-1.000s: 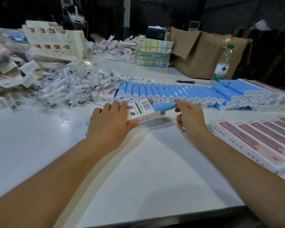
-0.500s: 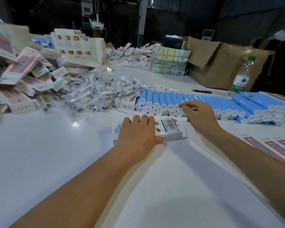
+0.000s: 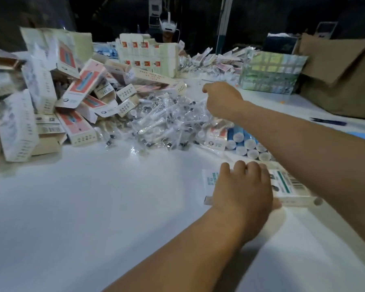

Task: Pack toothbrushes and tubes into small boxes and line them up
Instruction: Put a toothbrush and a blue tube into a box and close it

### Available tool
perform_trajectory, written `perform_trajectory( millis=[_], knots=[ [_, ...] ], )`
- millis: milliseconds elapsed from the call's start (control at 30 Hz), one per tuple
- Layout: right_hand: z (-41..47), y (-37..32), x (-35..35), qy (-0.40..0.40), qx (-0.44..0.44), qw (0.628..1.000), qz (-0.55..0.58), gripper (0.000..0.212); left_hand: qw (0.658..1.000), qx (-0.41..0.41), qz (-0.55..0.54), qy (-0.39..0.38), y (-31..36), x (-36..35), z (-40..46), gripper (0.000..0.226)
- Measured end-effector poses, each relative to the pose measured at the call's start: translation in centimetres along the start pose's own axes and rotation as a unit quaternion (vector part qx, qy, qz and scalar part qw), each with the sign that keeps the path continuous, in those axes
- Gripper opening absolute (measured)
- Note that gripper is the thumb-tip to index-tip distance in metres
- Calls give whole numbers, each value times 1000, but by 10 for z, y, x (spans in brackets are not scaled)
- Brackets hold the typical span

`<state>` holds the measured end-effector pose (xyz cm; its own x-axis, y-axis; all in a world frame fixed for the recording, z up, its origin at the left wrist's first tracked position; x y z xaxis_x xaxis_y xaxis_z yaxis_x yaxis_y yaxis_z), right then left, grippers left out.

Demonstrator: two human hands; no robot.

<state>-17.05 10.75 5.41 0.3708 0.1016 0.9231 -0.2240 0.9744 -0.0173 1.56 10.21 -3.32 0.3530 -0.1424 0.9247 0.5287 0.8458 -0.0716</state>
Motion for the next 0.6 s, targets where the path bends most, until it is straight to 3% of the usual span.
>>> perform_trajectory(
  millis=[100, 200, 300, 400, 433, 600],
  knots=[
    [18, -1, -12, -61, -15, 993, -103, 11, 1000, -8, 8, 16, -4, -4, 0, 65],
    [32, -4, -18, -48, -1, 993, -109, 23, 1000, -10, 10, 17, -7, -7, 1, 63],
    [39, -4, -17, -8, -10, 997, -72, 23, 1000, -8, 7, 3, -11, -10, 4, 64],
    [36, -4, -3, 22, -40, 998, 34, 10, 1000, 0, 3, -8, -16, -12, 6, 66],
    [32, -3, 5, 43, -43, 995, 82, 12, 1000, 2, 0, -8, -17, -12, 6, 65],
    [-21, 12, 64, 159, -1, 935, 316, 65, 1000, 17, -11, 16, -20, -10, 1, 58]
  ],
)
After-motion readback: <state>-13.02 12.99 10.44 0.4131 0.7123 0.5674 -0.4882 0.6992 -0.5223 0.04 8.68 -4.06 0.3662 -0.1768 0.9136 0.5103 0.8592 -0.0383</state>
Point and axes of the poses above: each hand's wrist, its own z-axis towards the middle knuckle, its own x-axis out of the back of the hand, y = z × x, the point moved 4 cm from there along z, towards the middle knuckle, and after that the axes turned 4 degrees about y, right-handed, at the moved point
